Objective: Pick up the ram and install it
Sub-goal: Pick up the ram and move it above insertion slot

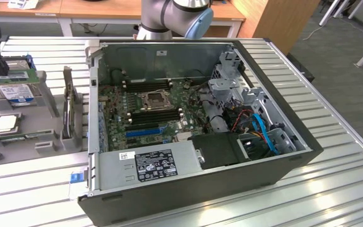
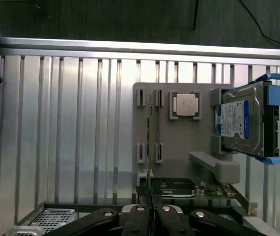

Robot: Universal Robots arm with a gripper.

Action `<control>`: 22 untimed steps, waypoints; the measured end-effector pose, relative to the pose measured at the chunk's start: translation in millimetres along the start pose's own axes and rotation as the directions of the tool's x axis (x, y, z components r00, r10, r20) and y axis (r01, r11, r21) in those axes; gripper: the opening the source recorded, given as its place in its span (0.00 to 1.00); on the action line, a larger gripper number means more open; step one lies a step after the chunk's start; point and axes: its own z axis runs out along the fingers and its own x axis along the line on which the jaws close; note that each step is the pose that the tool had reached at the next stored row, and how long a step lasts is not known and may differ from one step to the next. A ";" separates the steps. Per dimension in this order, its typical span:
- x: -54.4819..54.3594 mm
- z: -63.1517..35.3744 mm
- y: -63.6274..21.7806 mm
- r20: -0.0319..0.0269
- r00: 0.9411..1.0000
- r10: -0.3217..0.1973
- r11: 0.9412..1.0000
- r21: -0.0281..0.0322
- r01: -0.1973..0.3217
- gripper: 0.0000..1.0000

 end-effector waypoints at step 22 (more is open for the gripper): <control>0.2 -1.1 -40.9 0.000 1.000 0.000 1.000 0.000 0.000 0.11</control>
